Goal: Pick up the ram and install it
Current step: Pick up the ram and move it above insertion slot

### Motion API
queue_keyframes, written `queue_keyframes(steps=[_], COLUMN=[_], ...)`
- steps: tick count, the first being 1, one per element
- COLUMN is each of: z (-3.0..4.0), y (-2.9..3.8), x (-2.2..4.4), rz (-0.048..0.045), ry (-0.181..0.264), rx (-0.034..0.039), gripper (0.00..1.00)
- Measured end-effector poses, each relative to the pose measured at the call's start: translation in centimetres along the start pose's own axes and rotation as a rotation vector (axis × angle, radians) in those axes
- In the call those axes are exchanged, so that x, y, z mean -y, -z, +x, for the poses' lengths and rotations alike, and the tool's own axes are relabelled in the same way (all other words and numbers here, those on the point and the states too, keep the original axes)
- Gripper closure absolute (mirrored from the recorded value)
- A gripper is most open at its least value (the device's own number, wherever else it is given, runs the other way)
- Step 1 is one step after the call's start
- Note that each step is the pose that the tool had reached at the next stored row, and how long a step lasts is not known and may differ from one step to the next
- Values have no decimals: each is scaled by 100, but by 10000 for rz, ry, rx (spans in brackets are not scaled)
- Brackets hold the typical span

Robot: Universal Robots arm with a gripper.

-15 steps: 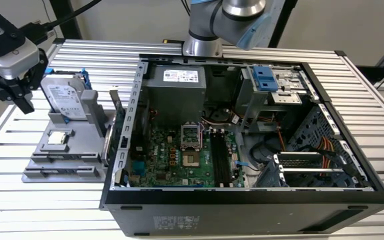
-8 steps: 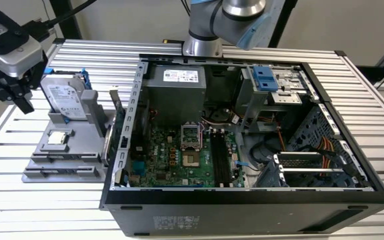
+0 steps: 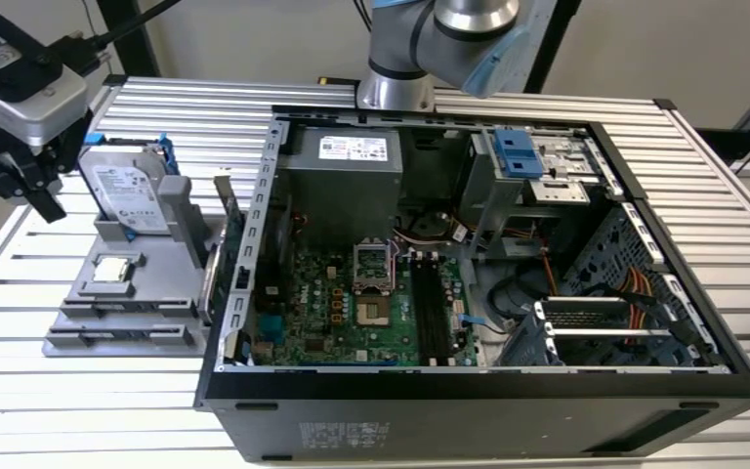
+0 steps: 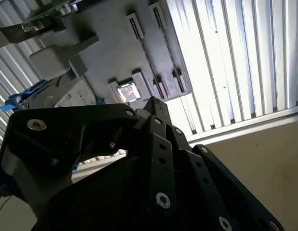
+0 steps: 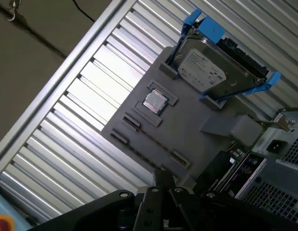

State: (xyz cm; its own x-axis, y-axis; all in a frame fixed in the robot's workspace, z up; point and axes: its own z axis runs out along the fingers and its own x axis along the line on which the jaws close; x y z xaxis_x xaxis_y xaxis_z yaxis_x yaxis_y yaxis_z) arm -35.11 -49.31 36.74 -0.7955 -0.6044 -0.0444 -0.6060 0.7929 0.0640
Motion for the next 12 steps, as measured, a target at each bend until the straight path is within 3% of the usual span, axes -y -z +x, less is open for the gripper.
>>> queue_keyframes(steps=[12], z=[0], y=[0], x=[0], rz=[-38], ry=[864], rx=[-56], gripper=[100])
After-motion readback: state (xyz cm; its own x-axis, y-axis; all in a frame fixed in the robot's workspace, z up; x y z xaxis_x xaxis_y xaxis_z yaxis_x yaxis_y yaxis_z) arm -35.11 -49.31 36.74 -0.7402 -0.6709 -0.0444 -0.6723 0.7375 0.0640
